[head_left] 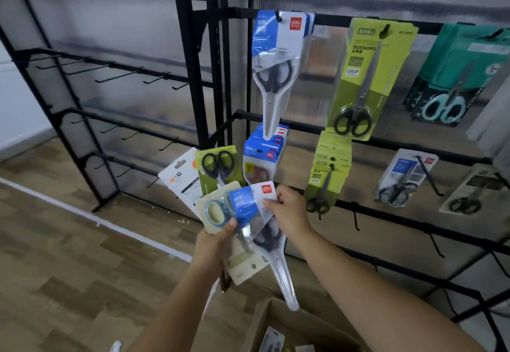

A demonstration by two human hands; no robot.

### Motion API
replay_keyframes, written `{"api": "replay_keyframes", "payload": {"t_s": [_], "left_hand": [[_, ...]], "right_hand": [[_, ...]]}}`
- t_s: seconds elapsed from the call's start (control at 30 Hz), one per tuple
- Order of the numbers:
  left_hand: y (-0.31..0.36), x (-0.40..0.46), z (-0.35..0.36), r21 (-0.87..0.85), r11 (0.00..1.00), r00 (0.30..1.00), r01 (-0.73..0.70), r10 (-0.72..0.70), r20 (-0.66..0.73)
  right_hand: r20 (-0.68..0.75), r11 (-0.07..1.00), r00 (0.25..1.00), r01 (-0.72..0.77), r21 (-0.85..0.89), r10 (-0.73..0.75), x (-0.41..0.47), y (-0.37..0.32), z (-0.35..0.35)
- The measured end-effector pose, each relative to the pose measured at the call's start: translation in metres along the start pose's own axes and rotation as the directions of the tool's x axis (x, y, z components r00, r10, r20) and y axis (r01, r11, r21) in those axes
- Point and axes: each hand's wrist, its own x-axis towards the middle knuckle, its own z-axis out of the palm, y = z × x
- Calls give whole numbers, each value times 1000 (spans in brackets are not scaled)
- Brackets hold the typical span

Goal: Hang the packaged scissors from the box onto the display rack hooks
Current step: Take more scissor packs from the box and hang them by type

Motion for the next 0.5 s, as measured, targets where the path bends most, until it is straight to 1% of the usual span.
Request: {"api": "replay_keyframes", "payload": {"t_s": [0.1, 0.17, 0.2, 0.27, 0.37, 0.4, 0.5], "left_hand": [[7, 4, -16, -47, 999, 998, -15, 13, -54], [13, 9, -27, -40, 999, 995, -27, 23, -100], [15, 12, -31, -39, 999, 992, -31, 26, -120], [20, 16, -37, -36, 999, 988, -28, 22, -150], [26, 20, -43, -31, 999, 983, -38, 32, -179], [27, 21, -44, -25, 999, 983, -43, 38, -182], [28, 21, -48, -16, 999, 979, -47, 42, -202]], "right_hand": [[-98, 996, 995, 12, 88, -3, 16, -7, 0], [-146, 988, 988, 70, 137, -50, 28, -16, 2], [-164, 985, 983, 110, 133, -87, 36, -21, 3], [-168, 984, 973, 170, 56, -158, 50, -31, 5], [-109, 976, 971, 208, -70, -215, 72, -40, 11], [-93, 975, 975, 191, -109, -202, 78, -39, 14], [-46, 972, 994, 90, -215, -102, 88, -32, 19]]}}
